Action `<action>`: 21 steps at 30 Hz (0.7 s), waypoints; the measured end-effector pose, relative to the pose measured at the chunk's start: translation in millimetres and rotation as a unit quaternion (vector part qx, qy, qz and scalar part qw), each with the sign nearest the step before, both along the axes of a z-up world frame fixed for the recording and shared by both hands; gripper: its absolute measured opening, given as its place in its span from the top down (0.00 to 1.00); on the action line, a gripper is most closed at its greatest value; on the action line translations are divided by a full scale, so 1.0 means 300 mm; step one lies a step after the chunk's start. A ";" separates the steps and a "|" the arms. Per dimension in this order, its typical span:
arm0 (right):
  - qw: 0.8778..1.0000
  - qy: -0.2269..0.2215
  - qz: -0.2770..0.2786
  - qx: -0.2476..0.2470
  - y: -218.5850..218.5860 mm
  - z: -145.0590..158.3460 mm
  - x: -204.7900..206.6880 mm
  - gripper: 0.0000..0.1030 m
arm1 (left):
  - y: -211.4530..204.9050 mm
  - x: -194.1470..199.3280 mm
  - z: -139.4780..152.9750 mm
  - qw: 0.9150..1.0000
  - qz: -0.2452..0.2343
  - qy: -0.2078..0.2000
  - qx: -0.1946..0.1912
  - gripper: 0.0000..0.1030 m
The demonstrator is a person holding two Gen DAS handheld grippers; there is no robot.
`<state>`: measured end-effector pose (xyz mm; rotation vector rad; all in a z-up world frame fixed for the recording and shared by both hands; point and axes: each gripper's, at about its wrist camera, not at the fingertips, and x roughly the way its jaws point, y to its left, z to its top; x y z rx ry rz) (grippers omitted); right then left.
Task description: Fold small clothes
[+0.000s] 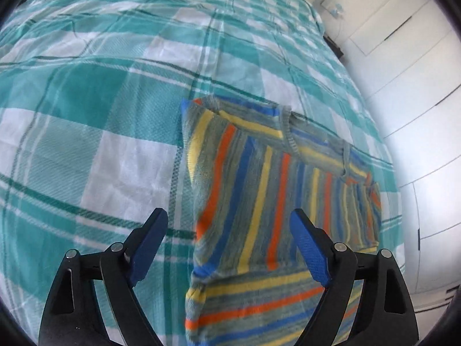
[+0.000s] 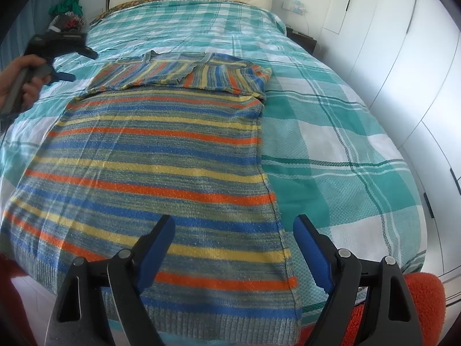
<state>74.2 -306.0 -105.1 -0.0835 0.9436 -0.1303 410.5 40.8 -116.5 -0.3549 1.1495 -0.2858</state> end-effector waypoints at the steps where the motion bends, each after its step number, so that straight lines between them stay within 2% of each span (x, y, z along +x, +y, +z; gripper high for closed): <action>1: 1.000 0.003 -0.001 0.000 -0.005 -0.007 0.003 0.19 | -0.011 0.008 -0.019 1.000 -0.005 0.002 -0.007 0.28; 2: 1.000 0.007 -0.003 0.001 -0.010 -0.013 0.008 0.19 | -0.026 0.014 -0.032 1.000 -0.017 0.000 -0.012 0.50; 3: 1.000 0.010 -0.004 0.002 -0.015 -0.018 0.012 0.19 | -0.047 0.014 -0.041 0.999 -0.029 0.000 0.018 0.93; 4: 1.000 0.013 -0.006 0.004 -0.022 -0.023 0.017 0.19 | -0.047 0.007 -0.038 0.998 -0.021 -0.008 0.059 0.99; 6: 1.000 0.014 -0.011 0.008 -0.033 -0.028 0.024 0.19 | 0.012 -0.005 -0.033 0.998 0.011 -0.016 0.068 0.99; 8: 1.000 0.014 -0.014 0.011 -0.041 -0.028 0.029 0.19 | 0.083 -0.019 -0.048 0.998 0.039 -0.010 0.046 0.99; 9: 1.000 0.015 -0.014 0.014 -0.044 -0.030 0.031 0.19 | 0.096 -0.024 -0.057 0.999 0.038 -0.006 0.038 0.99; 11: 1.000 0.019 -0.012 0.017 -0.041 -0.037 0.036 0.19 | 0.073 -0.038 -0.051 0.998 0.021 -0.016 0.059 0.97; 14: 0.999 0.019 -0.010 0.025 -0.043 -0.036 0.041 0.19 | 0.055 -0.068 -0.026 0.995 0.026 -0.014 0.100 0.79; 15: 0.999 0.014 -0.013 0.029 -0.051 -0.025 0.040 0.19 | 0.060 -0.090 -0.008 0.993 0.029 -0.018 0.110 0.58; 16: 0.999 0.009 -0.016 0.032 -0.061 -0.015 0.038 0.19 | 0.065 -0.113 0.008 0.992 0.031 -0.028 0.121 0.41; 18: 0.999 -0.004 -0.023 0.040 -0.094 0.014 0.033 0.19 | 0.072 -0.207 0.056 0.989 0.024 -0.052 0.136 0.37; 21: 0.998 -0.004 -0.005 0.069 -0.120 0.036 0.039 0.19 | 0.039 -0.435 0.097 0.987 -0.036 -0.063 0.142 0.36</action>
